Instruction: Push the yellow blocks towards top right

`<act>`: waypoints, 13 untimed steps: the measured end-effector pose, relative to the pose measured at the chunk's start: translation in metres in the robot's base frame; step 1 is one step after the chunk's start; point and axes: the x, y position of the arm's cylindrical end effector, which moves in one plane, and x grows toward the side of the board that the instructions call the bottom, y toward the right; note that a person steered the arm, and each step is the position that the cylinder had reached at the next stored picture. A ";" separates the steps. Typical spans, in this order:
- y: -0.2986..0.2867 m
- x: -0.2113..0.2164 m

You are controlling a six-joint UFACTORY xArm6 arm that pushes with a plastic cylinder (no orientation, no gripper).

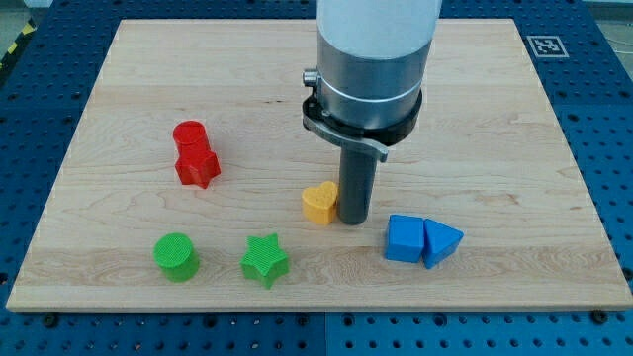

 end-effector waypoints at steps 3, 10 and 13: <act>-0.053 0.017; -0.023 -0.016; -0.015 -0.052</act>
